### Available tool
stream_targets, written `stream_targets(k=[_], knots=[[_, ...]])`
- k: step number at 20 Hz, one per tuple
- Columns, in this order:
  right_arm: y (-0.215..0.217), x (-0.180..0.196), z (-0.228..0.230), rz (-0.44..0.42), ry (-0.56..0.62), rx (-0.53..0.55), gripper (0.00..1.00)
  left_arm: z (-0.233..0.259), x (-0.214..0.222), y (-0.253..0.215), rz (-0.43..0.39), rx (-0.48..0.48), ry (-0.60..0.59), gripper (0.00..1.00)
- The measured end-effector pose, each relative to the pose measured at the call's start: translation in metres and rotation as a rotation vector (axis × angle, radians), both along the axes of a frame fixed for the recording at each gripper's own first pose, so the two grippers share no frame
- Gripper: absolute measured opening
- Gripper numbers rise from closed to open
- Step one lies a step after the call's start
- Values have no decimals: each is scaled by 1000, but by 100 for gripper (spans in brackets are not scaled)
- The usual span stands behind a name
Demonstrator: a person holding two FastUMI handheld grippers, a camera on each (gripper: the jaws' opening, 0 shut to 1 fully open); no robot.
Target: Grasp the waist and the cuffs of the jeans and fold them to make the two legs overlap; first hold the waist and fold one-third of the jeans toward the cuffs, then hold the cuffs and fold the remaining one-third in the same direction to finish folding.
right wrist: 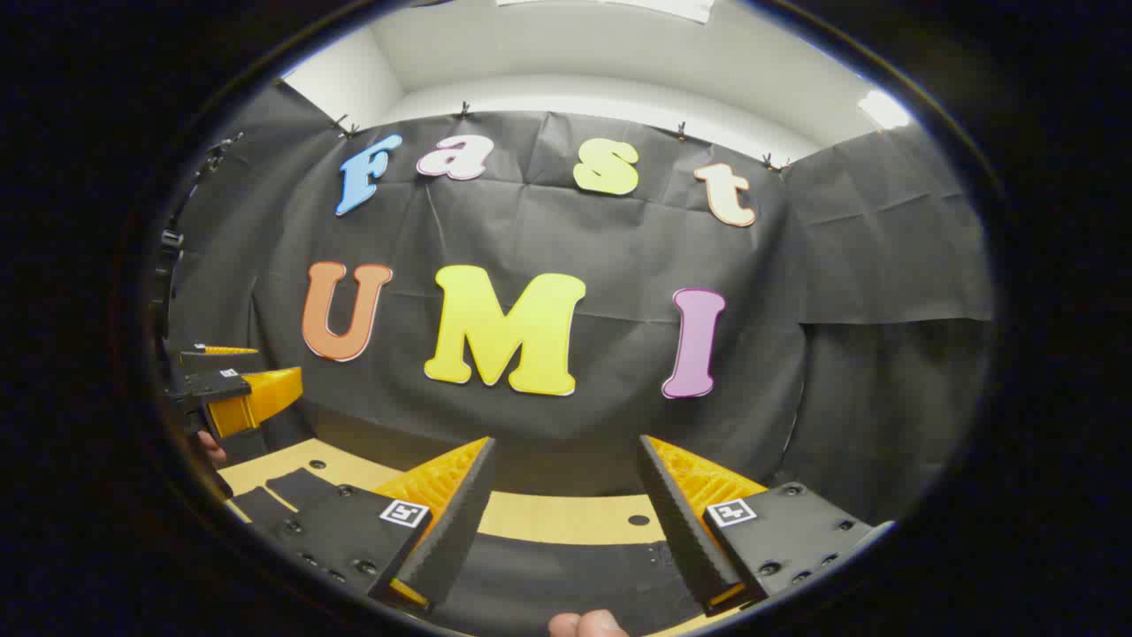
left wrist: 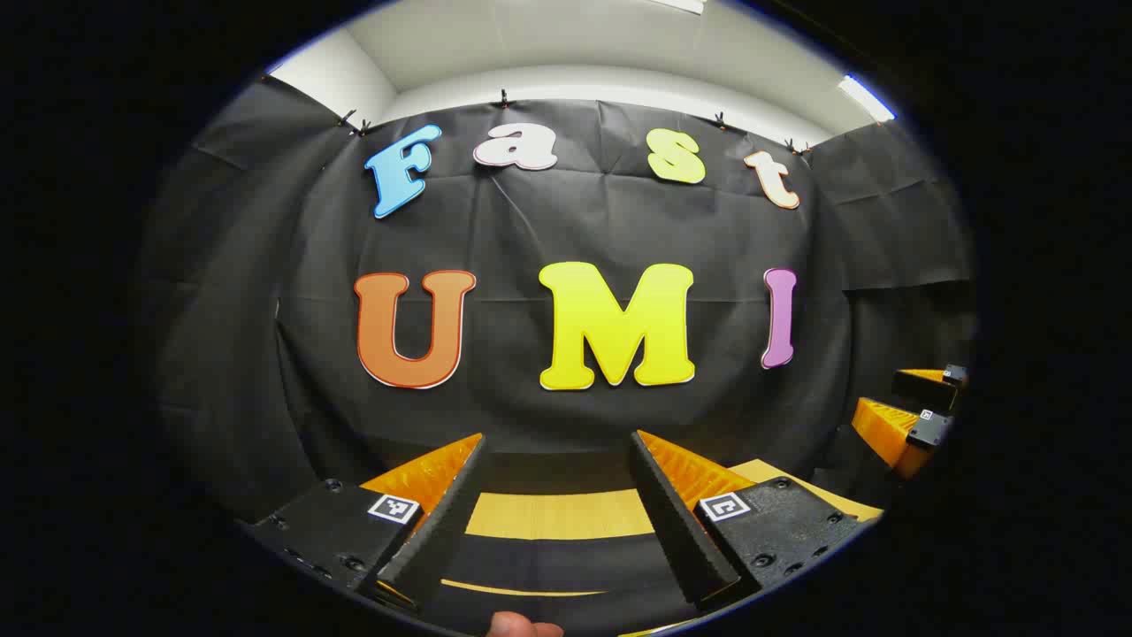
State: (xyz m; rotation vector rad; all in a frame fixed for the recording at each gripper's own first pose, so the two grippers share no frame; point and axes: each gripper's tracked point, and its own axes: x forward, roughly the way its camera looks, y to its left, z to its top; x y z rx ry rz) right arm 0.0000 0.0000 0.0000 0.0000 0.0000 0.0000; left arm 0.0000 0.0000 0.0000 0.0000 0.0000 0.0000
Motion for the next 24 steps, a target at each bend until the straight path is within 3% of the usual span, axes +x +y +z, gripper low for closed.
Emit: stream_targets(k=[12,24], knots=[[9,10,2,40,9,17,96,-8,0,13,64,-10,12,99],[-34,14,-20,30,67,2,96,-24,3,22,71,-6,44,99]])
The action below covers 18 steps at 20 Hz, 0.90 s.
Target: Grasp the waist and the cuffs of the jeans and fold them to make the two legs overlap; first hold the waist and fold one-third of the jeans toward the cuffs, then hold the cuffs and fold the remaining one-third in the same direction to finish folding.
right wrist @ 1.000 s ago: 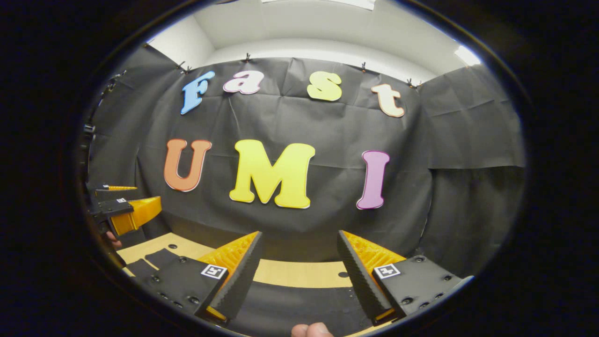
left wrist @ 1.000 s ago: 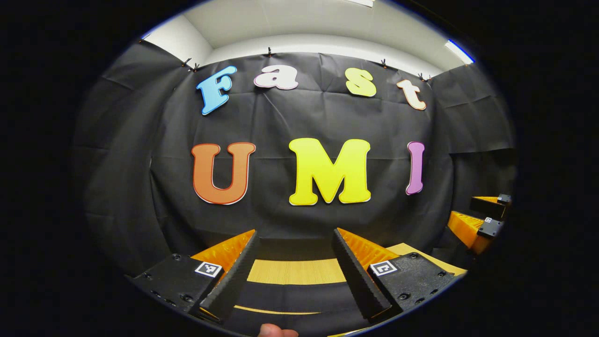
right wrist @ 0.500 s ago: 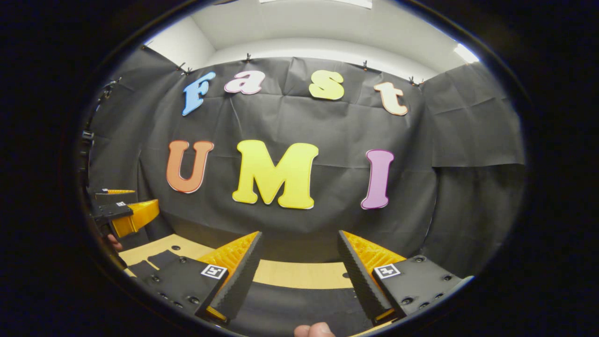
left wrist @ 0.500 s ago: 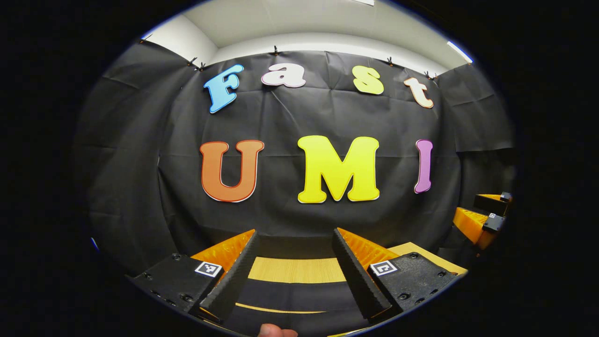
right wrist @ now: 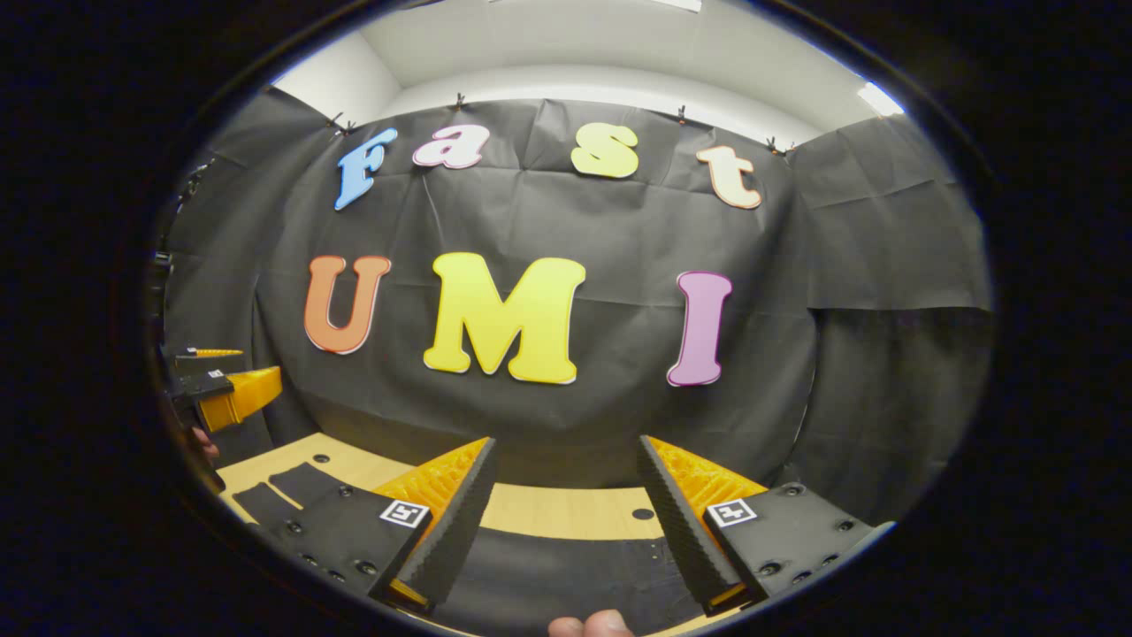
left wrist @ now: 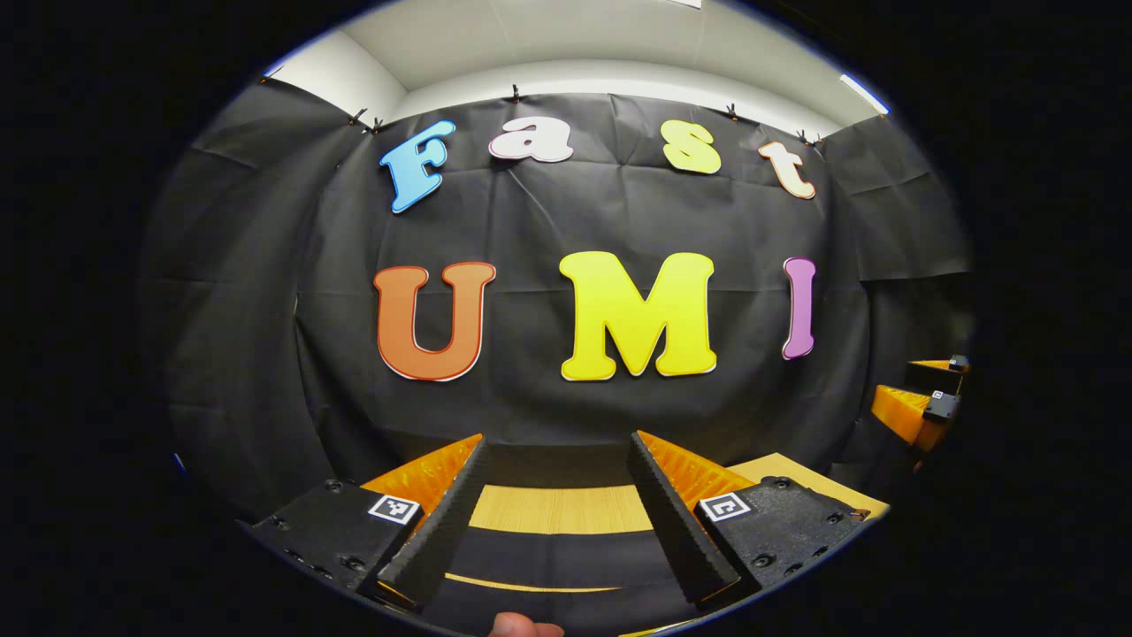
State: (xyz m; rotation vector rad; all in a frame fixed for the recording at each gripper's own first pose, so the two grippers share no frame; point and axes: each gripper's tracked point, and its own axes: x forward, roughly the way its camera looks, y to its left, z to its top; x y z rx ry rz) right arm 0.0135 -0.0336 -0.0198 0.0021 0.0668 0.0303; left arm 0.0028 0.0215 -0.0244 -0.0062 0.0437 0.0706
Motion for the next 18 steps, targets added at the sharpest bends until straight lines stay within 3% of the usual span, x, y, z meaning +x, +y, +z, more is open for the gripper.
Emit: stream_targets(k=[4,8,13,18], knots=[[-38,-6,-27,3,81,12,96,-30,-4,45,95,-60,78,99],[-86,-13,-85,-5,238,107,97,-98,-18,93,175,-186,216,99],[-145,-26,-181,-122,484,388,100,-195,-75,156,344,-510,407,98],[-155,-31,-271,-240,681,698,98,-262,-119,155,472,-938,505,99]])
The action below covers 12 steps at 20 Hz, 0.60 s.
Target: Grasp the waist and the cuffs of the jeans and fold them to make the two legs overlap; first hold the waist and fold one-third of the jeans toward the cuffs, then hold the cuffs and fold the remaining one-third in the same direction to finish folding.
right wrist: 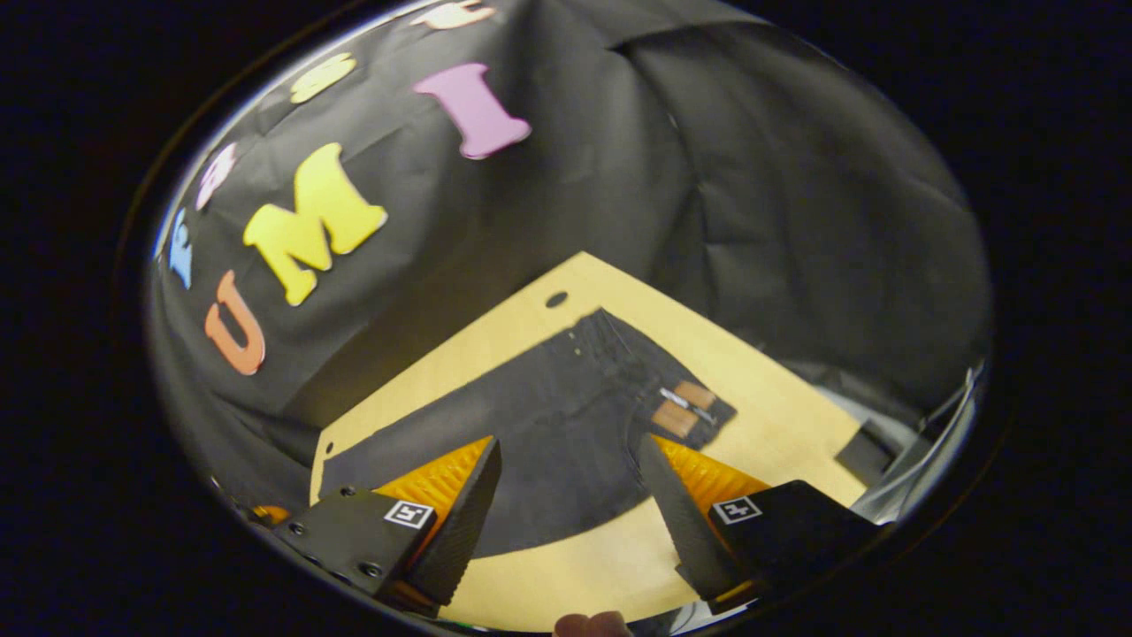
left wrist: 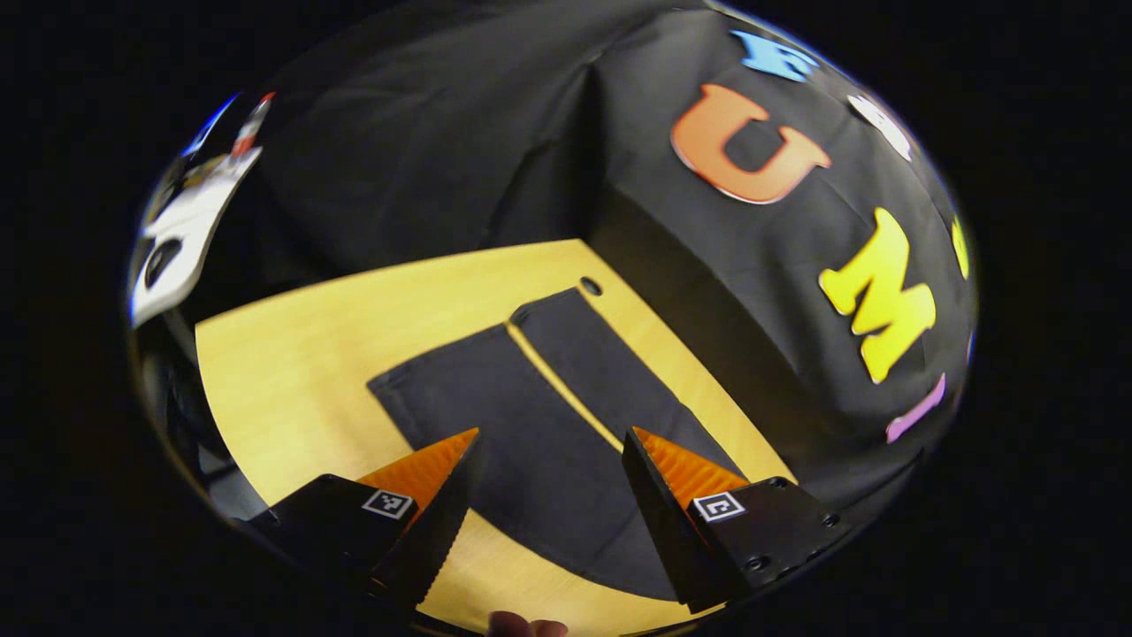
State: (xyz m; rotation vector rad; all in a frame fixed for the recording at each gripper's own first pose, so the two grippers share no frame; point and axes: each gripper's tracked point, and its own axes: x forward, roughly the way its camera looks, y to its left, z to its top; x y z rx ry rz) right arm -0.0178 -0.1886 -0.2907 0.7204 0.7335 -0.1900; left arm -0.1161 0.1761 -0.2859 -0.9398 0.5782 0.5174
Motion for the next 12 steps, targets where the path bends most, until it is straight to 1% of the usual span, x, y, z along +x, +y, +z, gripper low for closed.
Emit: stream_targets(k=[2,6,9,10,12], knots=[[3,-1,-15,-43,43,72,98,-18,-19,9,96,-138,17,98],[6,-4,-34,-80,104,193,98,-42,-39,26,251,-326,24,99],[11,-4,-52,-99,163,234,98,-52,-45,37,312,-393,16,99],[12,-4,-54,-100,177,237,92,-55,-48,39,324,-400,20,98],[13,-2,-60,-97,189,242,92,-60,-35,44,334,-408,7,98]])
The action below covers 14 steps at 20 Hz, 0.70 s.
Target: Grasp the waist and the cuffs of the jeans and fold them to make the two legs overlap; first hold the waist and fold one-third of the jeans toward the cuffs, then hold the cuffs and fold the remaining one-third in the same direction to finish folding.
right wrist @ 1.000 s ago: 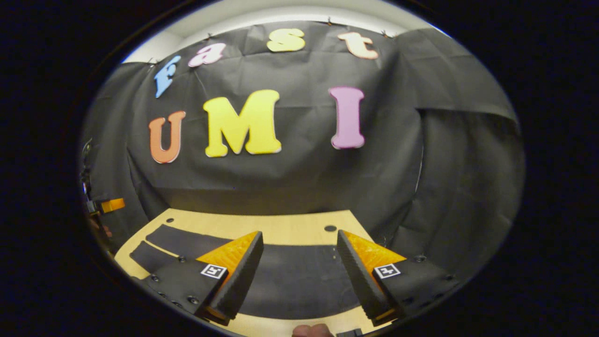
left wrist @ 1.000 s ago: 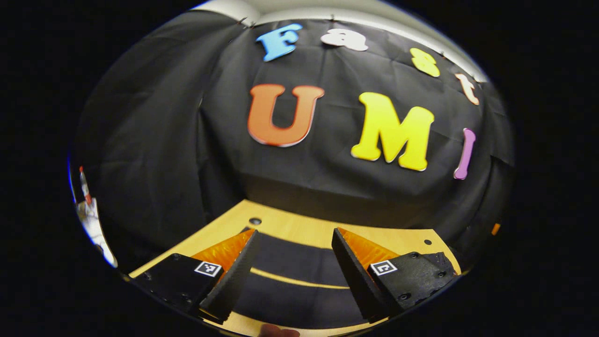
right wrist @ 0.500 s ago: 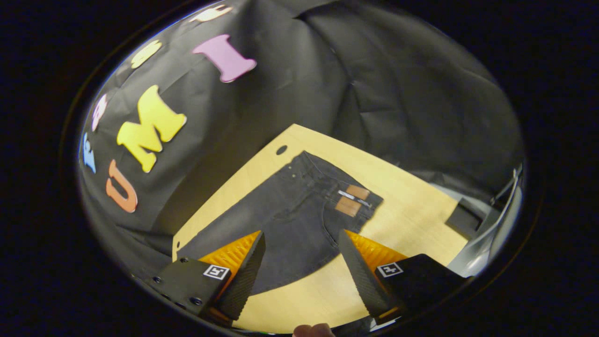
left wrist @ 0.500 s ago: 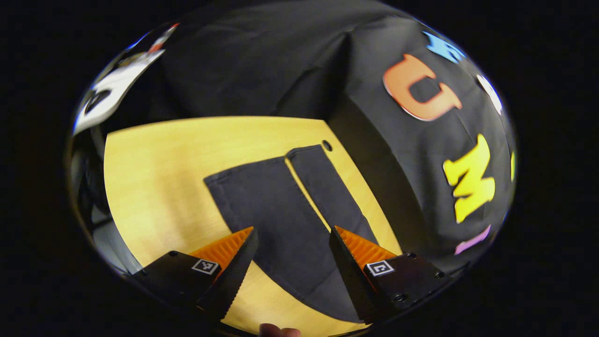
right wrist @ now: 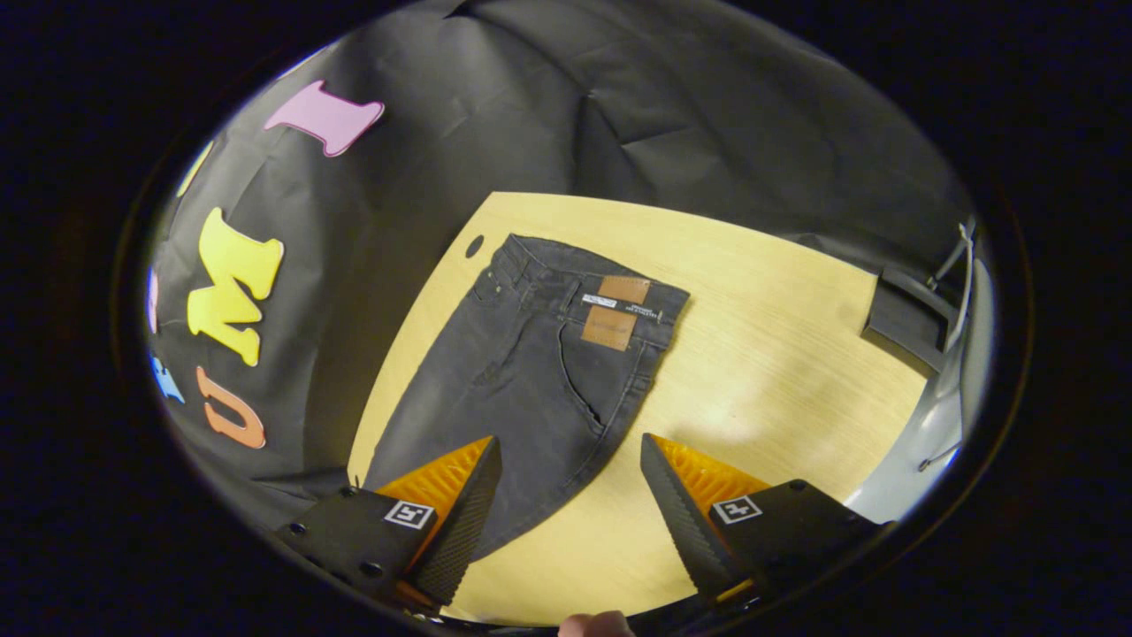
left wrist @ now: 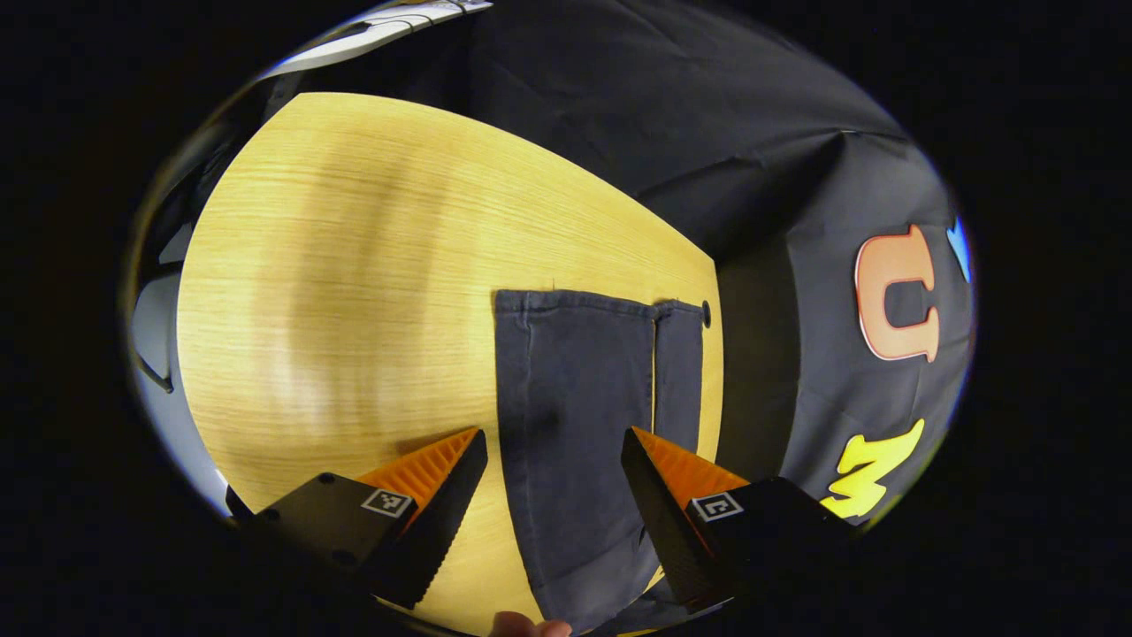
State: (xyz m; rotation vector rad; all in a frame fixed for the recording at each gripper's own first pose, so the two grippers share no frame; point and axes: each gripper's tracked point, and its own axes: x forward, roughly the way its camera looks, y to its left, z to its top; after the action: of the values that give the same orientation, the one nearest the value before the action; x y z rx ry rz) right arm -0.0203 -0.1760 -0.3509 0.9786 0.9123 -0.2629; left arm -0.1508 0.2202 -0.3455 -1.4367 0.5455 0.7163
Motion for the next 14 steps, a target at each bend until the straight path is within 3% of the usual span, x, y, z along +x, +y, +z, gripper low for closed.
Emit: stream_targets(k=[1,3,5,6,8,9,11,12,13,14], knots=[[1,1,-3,-5,6,4,98,-1,4,2,-4,6,-2,96],[-1,2,-13,-29,26,25,93,-3,12,2,-21,19,-2,96],[-4,7,-28,-59,42,52,93,-3,21,4,-24,25,-12,96],[-6,8,-33,-71,49,59,98,-3,25,5,-20,26,-21,96],[-12,14,-37,-97,42,72,98,-3,32,7,-8,21,-46,96],[-14,17,-37,-109,37,77,93,-2,34,8,-3,15,-56,96],[-18,26,-39,-124,29,87,96,-2,41,9,-1,6,-71,95],[-19,32,-40,-127,23,88,96,-3,43,9,-4,6,-75,85],[-20,36,-40,-127,18,89,95,-3,45,8,-9,6,-79,94],[-20,41,-40,-128,13,88,95,-3,47,8,-11,6,-77,94]])
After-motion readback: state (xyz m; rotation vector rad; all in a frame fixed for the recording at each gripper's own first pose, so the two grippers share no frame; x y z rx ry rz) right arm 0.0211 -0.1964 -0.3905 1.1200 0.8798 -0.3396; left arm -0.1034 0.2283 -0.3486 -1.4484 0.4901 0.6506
